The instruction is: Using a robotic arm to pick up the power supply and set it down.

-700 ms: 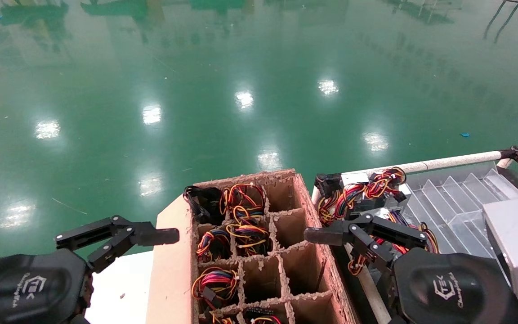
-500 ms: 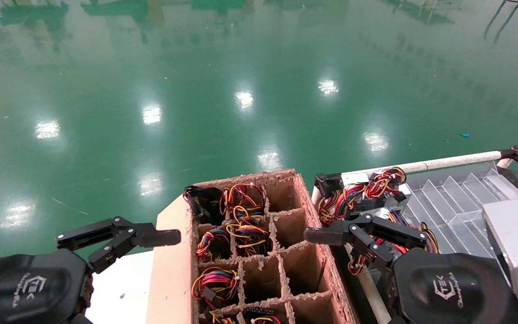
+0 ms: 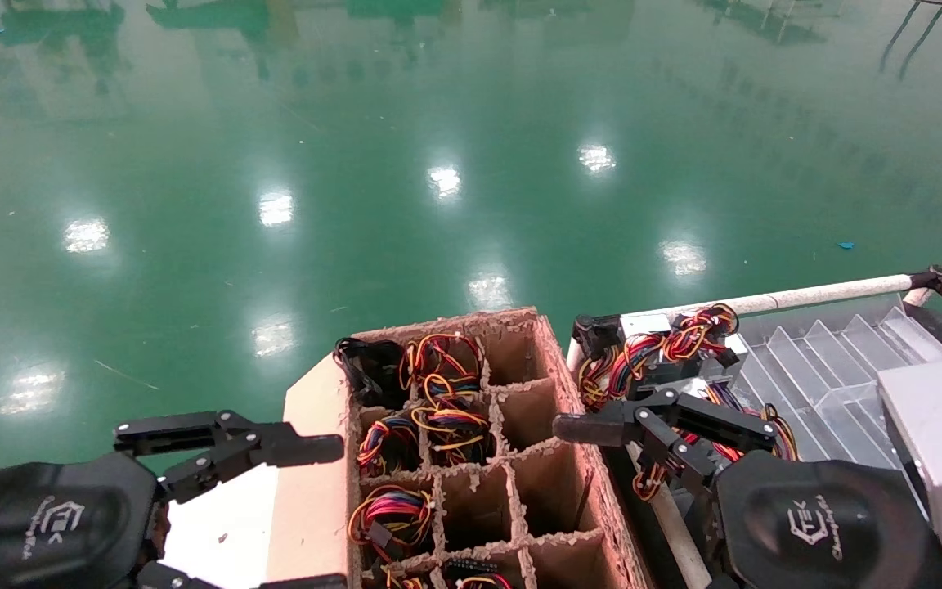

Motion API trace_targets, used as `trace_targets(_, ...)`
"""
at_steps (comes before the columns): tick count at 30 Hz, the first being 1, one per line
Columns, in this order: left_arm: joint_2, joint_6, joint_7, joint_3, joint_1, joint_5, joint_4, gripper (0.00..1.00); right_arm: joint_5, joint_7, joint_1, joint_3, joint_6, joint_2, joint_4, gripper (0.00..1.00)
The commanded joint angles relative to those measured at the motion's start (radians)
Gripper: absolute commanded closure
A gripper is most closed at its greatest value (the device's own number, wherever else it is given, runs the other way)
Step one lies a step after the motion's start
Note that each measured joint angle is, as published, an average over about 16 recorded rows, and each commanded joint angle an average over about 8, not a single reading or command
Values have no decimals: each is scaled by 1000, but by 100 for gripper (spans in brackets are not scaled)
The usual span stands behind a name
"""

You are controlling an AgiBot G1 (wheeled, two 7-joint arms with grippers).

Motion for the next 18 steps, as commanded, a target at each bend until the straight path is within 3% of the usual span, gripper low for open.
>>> trace_targets(1, 0, 0, 0, 0, 0, 0, 0, 100, -6, -4, 1, 1, 7, 0, 0, 0)
trace_targets(18, 0, 0, 1, 1, -1, 0, 1, 100, -398, -76, 178, -162, 155, -185, -117, 2)
